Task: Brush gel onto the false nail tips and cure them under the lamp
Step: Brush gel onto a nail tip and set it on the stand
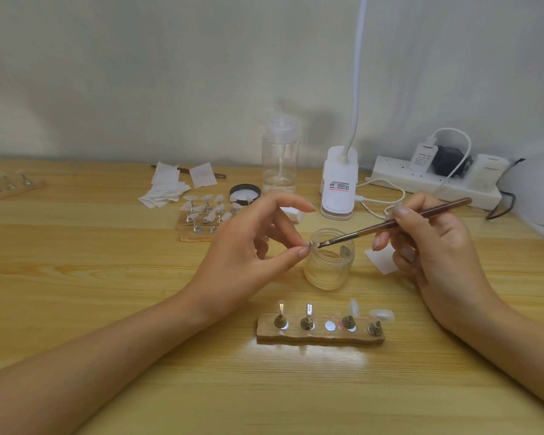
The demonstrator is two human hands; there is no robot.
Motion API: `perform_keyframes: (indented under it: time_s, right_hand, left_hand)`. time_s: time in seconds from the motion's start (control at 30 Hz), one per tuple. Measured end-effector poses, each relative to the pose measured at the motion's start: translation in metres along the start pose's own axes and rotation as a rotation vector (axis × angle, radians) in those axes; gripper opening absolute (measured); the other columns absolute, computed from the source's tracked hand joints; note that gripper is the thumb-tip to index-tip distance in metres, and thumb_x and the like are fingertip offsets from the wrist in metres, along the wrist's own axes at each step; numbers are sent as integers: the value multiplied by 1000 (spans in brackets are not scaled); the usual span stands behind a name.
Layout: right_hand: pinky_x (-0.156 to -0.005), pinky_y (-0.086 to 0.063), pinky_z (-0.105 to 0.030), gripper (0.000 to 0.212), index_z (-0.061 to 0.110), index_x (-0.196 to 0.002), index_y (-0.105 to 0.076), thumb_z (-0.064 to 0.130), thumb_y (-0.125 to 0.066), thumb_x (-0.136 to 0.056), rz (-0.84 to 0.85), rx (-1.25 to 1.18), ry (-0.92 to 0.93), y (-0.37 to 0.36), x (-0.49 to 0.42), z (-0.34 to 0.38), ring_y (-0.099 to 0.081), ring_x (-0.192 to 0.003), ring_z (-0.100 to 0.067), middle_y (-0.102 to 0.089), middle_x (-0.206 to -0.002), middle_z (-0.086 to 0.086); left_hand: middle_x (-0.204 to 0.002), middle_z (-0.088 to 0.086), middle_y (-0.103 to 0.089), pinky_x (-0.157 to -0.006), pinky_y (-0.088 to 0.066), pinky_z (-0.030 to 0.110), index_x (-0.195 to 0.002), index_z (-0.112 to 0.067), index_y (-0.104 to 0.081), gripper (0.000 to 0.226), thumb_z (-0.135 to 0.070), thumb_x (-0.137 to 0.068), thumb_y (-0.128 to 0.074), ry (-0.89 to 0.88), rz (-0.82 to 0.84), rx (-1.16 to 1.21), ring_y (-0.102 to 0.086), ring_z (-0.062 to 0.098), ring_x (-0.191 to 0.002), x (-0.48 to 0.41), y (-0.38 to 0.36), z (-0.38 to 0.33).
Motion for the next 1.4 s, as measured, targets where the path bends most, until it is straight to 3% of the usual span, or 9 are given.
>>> perform_keyframes:
  time_s: [0.17, 0.3, 0.67, 0.77, 0.9, 1.0, 1.13, 1.23, 1.4]
  right_hand:
    - [-40, -27, -16, 20, 28, -71, -55, 28, -58, -91, 53, -16, 39, -2, 1, 3, -36, -45, -8, -68, -65, -9]
    - [-39, -26, -17, 18, 21, -78, -50, 32, -62, -85, -3, -2, 6, 1, 0, 0, -33, -45, -9, -66, -63, -9]
    - [-40, -26, -17, 19, 20, -78, -50, 35, -60, -82, 0, 10, 23, 3, 0, 1, -32, -46, -9, -66, -63, -9]
    - [-40, -27, -17, 16, 23, -76, -53, 32, -58, -88, 57, 13, 55, -1, 1, 2, -35, -45, -9, -67, -65, -10]
    - [-41, -25, -21, 17, 17, -81, -51, 31, -59, -87, 1, 45, 4, 3, 1, -1, -32, -47, -12, -66, -64, -10]
    - [-41, -23, -20, 20, 19, -78, -50, 18, -52, -98, -27, 26, 26, 5, 0, 1, -30, -46, -11, -65, -62, -8]
    - [-42, -24, -19, 25, 19, -77, -50, 14, -48, -102, -41, 10, 28, 5, 2, 5, -31, -45, -9, -65, -62, -7]
    - [-42, -25, -19, 25, 19, -78, -50, 14, -47, -102, -66, -2, 4, 8, 1, 4, -32, -45, -8, -65, -62, -4]
    - [-40, -27, -16, 24, 20, -79, -51, 15, -48, -102, -85, -37, -26, 10, 0, 2, -35, -44, -7, -65, -61, -2]
  left_hand:
    - [-82, -8, -69, -58, -44, 47, -119, -23, -61, 39, -5, -88, -76, 5, 0, -10, -70, 15, -86, 0, 0, -1]
    - [-82, -6, -70, -58, -43, 48, -119, -24, -62, 38, -6, -88, -76, 5, -1, -12, -70, 16, -85, 0, 0, 0]
    - [-83, -5, -70, -58, -44, 50, -120, -24, -61, 39, -7, -89, -76, 6, 0, -14, -70, 16, -86, 0, 0, -1]
    - [-82, -6, -70, -58, -44, 47, -120, -24, -61, 39, -6, -88, -76, 10, -2, -20, -70, 15, -85, 0, 0, -1]
    - [-83, -7, -70, -59, -46, 43, -120, -25, -61, 39, -6, -89, -75, -6, 8, -39, -70, 13, -86, 0, 0, -2]
    - [-83, -8, -70, -61, -48, 36, -122, -23, -59, 41, -8, -88, -75, -16, 11, -36, -71, 14, -86, 1, -1, -2]
    - [-81, -5, -69, -73, -55, 31, -125, -17, -56, 47, 1, -86, -75, 30, -49, 77, -73, 11, -84, 0, 5, -10]
    - [-88, -1, -70, -81, -58, 30, -128, -21, -54, 49, -4, -86, -74, 20, -104, 189, -76, 19, -94, -1, 15, -29]
    - [-90, -6, -71, -92, -56, 29, -138, -23, -42, 61, -6, -89, -73, -196, 109, 2, -75, 16, -98, 20, -4, -67]
Point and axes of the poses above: each hand's wrist, its own x-axis away from the middle knuckle, its own y-axis out of the back of the hand, z = x × y, the point moved 5 cm from there along -x, towards the middle knuckle
